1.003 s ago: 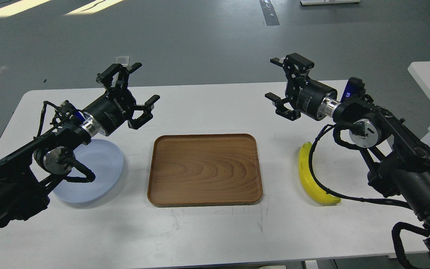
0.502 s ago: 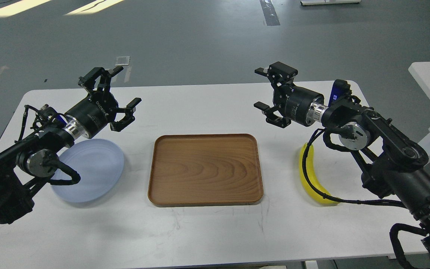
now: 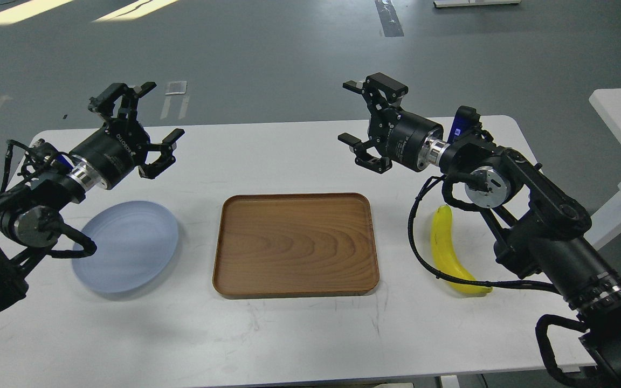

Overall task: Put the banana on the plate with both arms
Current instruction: 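Move the left gripper down and outward toward the light blue plate's rim, then grasp the rim of the light blue plate with the left gripper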

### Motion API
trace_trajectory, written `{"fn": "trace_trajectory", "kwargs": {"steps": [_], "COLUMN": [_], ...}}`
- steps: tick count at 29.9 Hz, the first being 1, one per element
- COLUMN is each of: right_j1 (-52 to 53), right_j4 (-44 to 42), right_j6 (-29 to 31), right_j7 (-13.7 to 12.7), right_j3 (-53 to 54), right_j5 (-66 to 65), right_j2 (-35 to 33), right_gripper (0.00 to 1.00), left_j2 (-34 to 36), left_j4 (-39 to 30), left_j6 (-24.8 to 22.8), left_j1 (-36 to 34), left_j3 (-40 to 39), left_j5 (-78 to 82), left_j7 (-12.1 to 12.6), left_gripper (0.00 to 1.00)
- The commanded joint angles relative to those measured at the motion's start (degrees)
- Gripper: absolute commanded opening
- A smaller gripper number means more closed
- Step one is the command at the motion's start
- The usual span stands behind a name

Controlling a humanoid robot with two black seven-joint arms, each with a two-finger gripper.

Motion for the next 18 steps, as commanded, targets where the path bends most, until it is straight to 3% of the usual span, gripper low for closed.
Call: {"fn": "trace_trajectory", "kwargs": {"steps": [1,7,9,12,13,16,18], "right_j1": [-0.43,-3.33,-4.21,-4.65,-4.65,-4.83,-4.83], "right_j4": [-0.49,-0.49,-0.40,-0.40,-0.31,0.04,0.04], "right_j6": [-1.16,-1.08,-1.08,-0.99,-0.99,-0.99,-0.90], "right_j7": [-0.29,-0.21,-0.12,-0.12,0.14,0.23,0.32], "right_j3": [0.00,1.31,1.75,2.02,2.37,5.61,6.06], "right_j5": [-0.04,-0.22,-0.22,-0.22,-0.22,-0.13,-0.04], "right_j2": [-0.04,2.32,4.08,4.00,3.91,3.65,3.21], "right_gripper": [1.00,1.00,1.00,1.00,1.00,1.00,1.00], "left_j2": [-1.13,-0.61,-0.61,0.96,3.41,11.31,15.45], "left_j4": [-0.10,-1.15,-1.68,-3.79,-6.14,-15.45,-17.15], "left_j6": [0.00,0.00,2.49,13.47,19.59,30.86,34.57], "left_j1": [0.73,0.65,0.12,-0.84,-1.37,0.46,1.96], "left_j3": [0.28,0.28,0.46,0.37,0.37,2.03,4.48], "left_j5": [0.01,0.79,2.55,14.03,24.25,49.66,60.24], "left_j7": [-0.01,-0.81,-0.98,-1.68,-2.82,-3.79,-3.97], "left_gripper": [0.98,0.98,0.98,0.98,0.98,0.98,0.98]}}
